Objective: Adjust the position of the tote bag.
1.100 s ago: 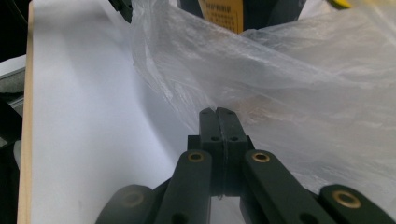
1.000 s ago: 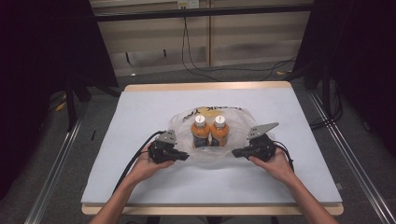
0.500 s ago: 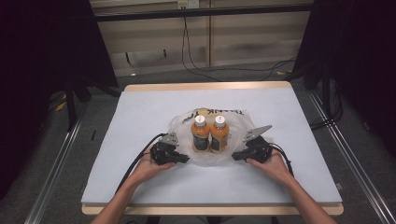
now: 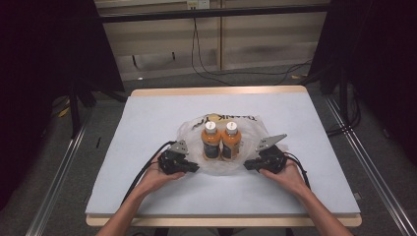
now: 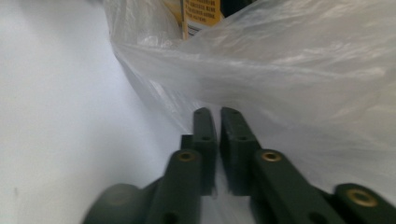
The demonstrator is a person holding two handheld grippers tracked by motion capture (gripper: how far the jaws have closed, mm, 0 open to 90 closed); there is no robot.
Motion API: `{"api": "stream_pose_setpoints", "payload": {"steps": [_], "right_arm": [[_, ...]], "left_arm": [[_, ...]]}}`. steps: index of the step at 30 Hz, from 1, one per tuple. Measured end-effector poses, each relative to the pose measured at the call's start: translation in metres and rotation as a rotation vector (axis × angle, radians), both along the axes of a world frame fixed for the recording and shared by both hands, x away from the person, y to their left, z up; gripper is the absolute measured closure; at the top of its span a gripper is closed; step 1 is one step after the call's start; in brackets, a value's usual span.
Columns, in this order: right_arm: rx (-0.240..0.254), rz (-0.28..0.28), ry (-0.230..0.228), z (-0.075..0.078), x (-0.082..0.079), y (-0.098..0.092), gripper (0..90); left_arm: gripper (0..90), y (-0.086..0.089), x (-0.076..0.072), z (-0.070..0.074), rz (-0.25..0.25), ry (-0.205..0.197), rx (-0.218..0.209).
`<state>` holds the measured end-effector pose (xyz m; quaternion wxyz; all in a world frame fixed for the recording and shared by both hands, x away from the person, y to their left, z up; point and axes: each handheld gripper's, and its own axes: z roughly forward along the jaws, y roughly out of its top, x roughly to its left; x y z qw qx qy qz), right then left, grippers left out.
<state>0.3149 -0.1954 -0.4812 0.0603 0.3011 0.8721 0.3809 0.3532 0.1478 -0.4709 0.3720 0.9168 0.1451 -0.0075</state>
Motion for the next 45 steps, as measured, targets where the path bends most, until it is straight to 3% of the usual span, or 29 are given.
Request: {"api": "stream_pose_setpoints", "payload": {"steps": [2,9,10,15,20,22,24,26,30,33,36,40,41,45], "right_arm": [[0.005,0.0,-0.006,0.003,-0.002,-0.001,77.4],[0.106,-0.028,-0.047,0.026,-0.009,-0.015,57.6],[0.115,-0.036,-0.074,0.033,-0.011,-0.019,57.0],[0.145,-0.041,-0.106,0.047,-0.015,-0.025,54.2],[0.17,-0.039,-0.148,0.066,-0.023,-0.032,53.3],[0.189,-0.047,-0.162,0.074,-0.024,-0.034,58.7],[0.206,-0.06,-0.169,0.079,-0.019,-0.036,67.0],[0.181,-0.069,-0.175,0.081,-0.011,-0.032,74.9],[0.159,-0.079,-0.184,0.09,0.008,-0.022,89.2],[0.173,-0.078,-0.17,0.095,0.023,-0.016,90.0],[0.111,-0.067,-0.159,0.092,0.034,-0.003,90.0],[0.097,-0.065,-0.121,0.083,0.048,0.007,90.0],[0.082,-0.069,-0.117,0.082,0.05,0.009,90.0],[0.022,-0.063,-0.076,0.068,0.057,0.011,90.0]], "left_arm": [[81.9,0.002,-0.001,0.004,0.009,0.001,-0.037],[67.4,0.005,-0.005,0.027,0.021,-0.028,-0.105],[64.6,0.006,-0.006,0.031,0.021,-0.031,-0.119],[57.2,0.012,-0.007,0.05,0.015,-0.047,-0.174],[56.1,0.022,-0.007,0.067,0.021,-0.069,-0.229],[59.9,0.023,-0.006,0.072,0.023,-0.086,-0.237],[66.3,0.021,-0.002,0.073,0.031,-0.097,-0.219],[74.8,0.013,0.004,0.073,0.02,-0.103,-0.19],[82.0,-0.004,0.02,0.074,0.027,-0.105,-0.122],[85.3,-0.007,0.032,0.072,0.055,-0.094,-0.093],[85.6,-0.009,0.039,0.067,0.066,-0.082,-0.058],[85.6,-0.017,0.047,0.058,0.063,-0.079,-0.009],[85.5,-0.02,0.048,0.055,0.058,-0.077,0.015],[85.1,-0.027,0.053,0.043,0.053,-0.06,0.046]]}}
